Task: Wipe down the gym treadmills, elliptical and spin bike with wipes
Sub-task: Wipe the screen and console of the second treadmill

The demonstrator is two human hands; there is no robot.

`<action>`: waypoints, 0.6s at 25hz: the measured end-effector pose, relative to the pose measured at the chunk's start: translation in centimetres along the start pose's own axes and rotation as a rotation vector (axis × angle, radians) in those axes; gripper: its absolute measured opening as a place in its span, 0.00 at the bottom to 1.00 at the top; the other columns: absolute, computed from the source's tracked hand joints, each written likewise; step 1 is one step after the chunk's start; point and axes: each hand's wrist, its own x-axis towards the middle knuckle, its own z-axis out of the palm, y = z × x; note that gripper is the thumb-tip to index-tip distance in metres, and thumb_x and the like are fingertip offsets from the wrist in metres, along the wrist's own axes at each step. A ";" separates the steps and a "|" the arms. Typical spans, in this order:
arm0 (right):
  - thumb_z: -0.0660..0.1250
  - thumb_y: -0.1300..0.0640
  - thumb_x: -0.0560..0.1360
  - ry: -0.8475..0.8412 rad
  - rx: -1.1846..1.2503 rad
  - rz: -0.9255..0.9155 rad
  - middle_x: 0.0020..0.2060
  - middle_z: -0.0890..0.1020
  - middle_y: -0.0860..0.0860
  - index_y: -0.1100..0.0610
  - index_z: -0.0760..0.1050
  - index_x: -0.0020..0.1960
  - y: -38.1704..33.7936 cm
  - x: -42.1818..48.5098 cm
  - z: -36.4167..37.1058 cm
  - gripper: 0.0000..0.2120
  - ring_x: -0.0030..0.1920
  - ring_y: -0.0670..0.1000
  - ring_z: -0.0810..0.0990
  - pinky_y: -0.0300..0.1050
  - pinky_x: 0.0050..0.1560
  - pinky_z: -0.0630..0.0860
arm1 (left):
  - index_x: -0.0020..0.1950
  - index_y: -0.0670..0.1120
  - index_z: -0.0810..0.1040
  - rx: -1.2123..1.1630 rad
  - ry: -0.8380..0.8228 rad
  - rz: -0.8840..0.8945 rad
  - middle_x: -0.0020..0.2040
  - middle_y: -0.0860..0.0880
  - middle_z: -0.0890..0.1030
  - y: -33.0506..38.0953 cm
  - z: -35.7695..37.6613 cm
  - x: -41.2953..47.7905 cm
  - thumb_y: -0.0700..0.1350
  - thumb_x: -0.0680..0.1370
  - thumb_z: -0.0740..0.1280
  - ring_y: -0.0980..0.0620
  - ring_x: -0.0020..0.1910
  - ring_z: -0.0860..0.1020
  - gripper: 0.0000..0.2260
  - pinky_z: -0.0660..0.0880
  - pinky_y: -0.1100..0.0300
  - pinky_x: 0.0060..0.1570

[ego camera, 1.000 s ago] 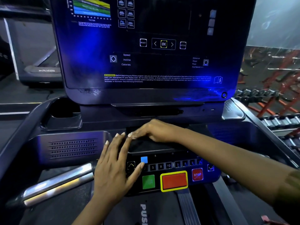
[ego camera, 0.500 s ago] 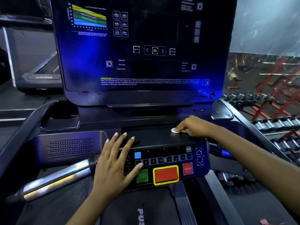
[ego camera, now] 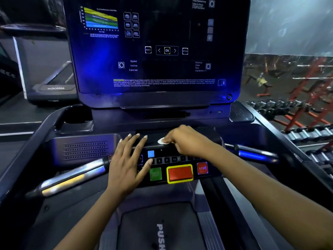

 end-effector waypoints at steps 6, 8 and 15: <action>0.63 0.64 0.76 0.166 0.322 0.051 0.56 0.81 0.54 0.55 0.78 0.60 -1.2 -4.7 -2.3 0.15 0.49 0.44 0.80 0.25 0.43 0.67 | 0.75 0.46 0.62 -0.160 -0.090 -0.082 0.72 0.46 0.67 0.8 -1.7 -0.3 0.68 0.77 0.45 0.47 0.75 0.58 0.35 0.44 0.57 0.73; 0.62 0.65 0.76 0.227 0.360 0.153 0.51 0.83 0.54 0.52 0.78 0.59 -0.3 -7.6 -1.8 0.16 0.31 0.38 0.75 0.28 0.33 0.66 | 0.74 0.47 0.63 -0.198 -0.083 -0.053 0.73 0.48 0.65 2.2 -2.7 -0.7 0.65 0.76 0.49 0.50 0.75 0.56 0.33 0.43 0.57 0.73; 0.66 0.62 0.75 0.349 0.505 0.498 0.50 0.83 0.52 0.56 0.81 0.55 0.2 -19.0 2.7 0.11 0.41 0.27 0.73 0.20 0.39 0.64 | 0.72 0.48 0.67 -0.363 -0.333 0.379 0.70 0.49 0.69 10.3 -1.4 -1.7 0.59 0.78 0.55 0.53 0.70 0.62 0.25 0.59 0.51 0.71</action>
